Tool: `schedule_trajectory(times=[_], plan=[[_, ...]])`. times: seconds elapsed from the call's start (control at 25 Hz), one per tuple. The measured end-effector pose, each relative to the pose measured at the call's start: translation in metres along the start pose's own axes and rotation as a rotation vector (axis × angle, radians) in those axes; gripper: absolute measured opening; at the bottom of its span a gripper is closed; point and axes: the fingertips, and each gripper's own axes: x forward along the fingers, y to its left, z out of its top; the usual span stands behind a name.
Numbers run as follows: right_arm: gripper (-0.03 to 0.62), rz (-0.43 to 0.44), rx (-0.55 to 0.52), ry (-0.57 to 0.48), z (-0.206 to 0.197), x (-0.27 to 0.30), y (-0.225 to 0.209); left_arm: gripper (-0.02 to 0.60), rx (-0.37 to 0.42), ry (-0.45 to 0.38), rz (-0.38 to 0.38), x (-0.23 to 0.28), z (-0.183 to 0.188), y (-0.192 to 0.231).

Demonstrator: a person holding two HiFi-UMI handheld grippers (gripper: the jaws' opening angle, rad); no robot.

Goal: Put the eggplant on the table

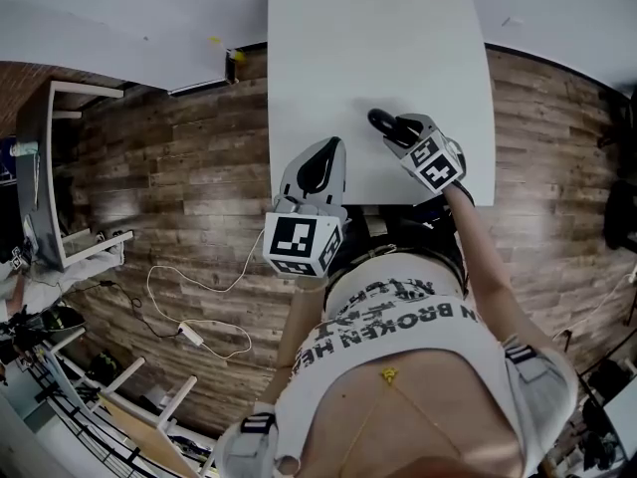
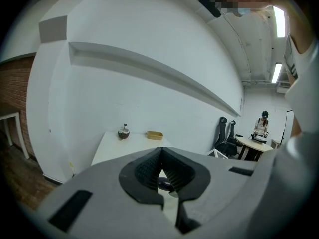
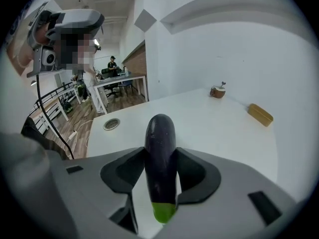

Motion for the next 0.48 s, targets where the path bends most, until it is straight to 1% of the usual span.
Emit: schedule_trajectory(times=[0.16, 0.48], plan=[[0.198, 0.016, -0.002, 0.04, -0.013, 0.011, -0.001, 0.006, 0.0, 0.006, -0.002, 0.001, -0.003, 0.0], [0.198, 0.037, 0.054, 0.069, -0.031, 0.027, 0.002, 0.006, 0.0, 0.011, 0.004, -0.004, -0.008, 0.0]])
